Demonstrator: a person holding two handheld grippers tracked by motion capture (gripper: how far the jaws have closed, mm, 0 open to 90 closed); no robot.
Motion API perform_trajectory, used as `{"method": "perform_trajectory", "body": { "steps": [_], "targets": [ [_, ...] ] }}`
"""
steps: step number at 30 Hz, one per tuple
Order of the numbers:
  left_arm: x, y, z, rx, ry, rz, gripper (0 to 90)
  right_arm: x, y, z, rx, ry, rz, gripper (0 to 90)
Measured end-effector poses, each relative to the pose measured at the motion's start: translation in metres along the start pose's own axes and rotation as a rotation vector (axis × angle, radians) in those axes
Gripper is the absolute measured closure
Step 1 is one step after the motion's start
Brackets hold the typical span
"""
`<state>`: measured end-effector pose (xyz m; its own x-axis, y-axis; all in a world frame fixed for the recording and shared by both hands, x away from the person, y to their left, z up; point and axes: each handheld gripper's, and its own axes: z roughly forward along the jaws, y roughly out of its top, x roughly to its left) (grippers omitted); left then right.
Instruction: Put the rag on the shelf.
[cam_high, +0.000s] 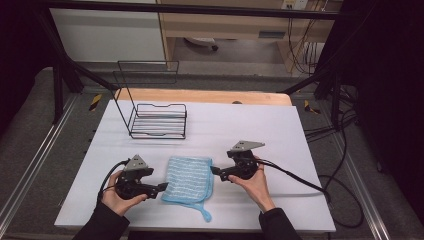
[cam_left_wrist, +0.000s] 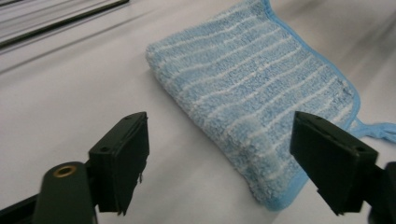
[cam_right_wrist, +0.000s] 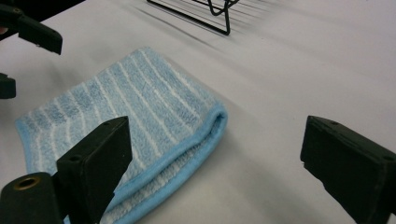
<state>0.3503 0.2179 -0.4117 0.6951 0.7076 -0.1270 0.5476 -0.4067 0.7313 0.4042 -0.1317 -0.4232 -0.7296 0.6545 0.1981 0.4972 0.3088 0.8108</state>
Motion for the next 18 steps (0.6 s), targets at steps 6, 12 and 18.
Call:
{"method": "perform_trajectory", "body": {
  "steps": [6, 12, 18],
  "targets": [
    [0.009, 0.008, 0.003, 0.004, 0.004, 0.003, 8.6, -0.004, -0.01, -0.015, -0.003, -0.015, 0.018, 2.8],
    [0.013, 0.021, 0.009, -0.008, 0.014, -0.006, 6.1, -0.008, -0.022, -0.027, -0.024, -0.026, 0.038, 2.3],
    [0.017, 0.036, 0.021, -0.005, 0.033, -0.013, 6.2, -0.011, -0.03, -0.033, -0.024, -0.031, 0.058, 2.2]
  ]
}}
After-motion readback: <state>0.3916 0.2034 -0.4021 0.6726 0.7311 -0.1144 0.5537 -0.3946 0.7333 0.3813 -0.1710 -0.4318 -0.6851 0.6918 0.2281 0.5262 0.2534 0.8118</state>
